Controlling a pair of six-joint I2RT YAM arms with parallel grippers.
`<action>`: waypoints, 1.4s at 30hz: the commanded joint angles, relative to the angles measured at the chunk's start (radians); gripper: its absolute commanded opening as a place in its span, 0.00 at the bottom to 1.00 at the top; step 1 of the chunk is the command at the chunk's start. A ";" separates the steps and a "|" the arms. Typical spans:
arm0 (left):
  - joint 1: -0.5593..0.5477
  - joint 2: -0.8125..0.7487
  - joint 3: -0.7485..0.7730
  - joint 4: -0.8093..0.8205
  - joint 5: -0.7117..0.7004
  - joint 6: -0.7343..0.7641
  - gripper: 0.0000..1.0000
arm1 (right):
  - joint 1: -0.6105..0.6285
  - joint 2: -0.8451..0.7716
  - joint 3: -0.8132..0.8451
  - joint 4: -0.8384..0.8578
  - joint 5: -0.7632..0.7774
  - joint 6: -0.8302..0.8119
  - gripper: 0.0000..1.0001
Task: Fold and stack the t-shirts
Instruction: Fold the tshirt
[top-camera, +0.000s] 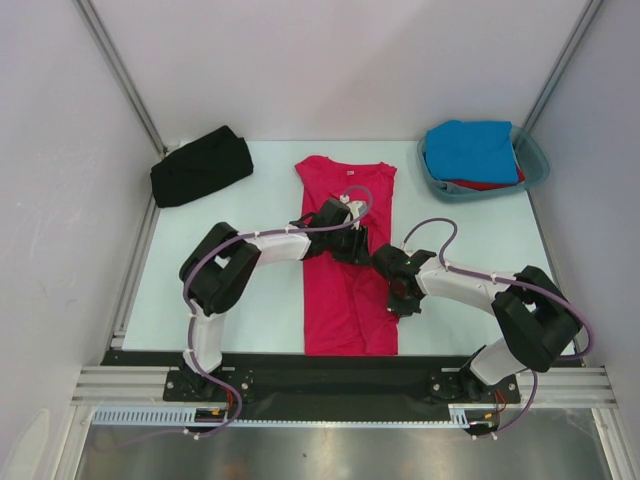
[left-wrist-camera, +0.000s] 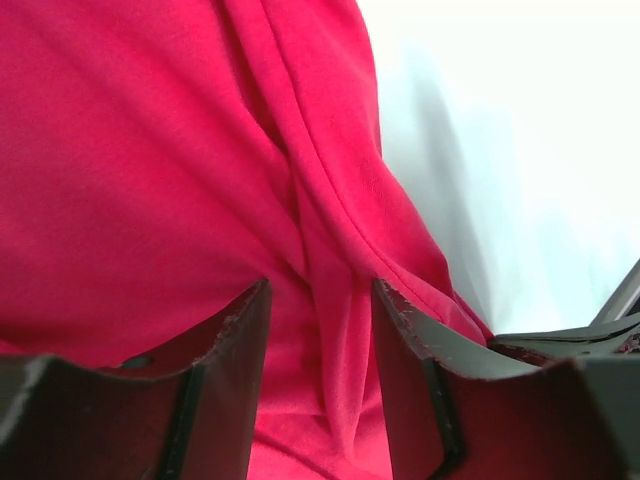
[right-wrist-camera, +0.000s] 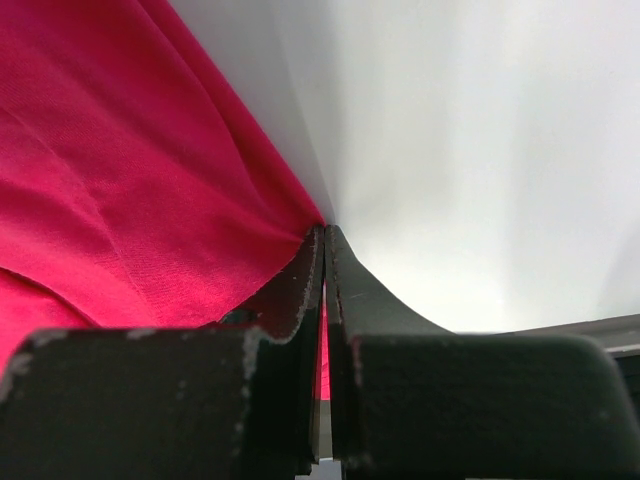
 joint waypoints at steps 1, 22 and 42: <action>0.005 0.006 0.046 0.027 0.043 0.023 0.49 | -0.008 0.078 -0.065 -0.001 0.117 -0.009 0.00; 0.006 0.023 0.077 0.033 0.095 0.024 0.01 | -0.010 0.090 -0.075 0.009 0.114 -0.007 0.00; 0.117 -0.081 0.057 -0.083 -0.081 0.075 0.00 | -0.011 0.085 -0.083 0.008 0.114 -0.003 0.00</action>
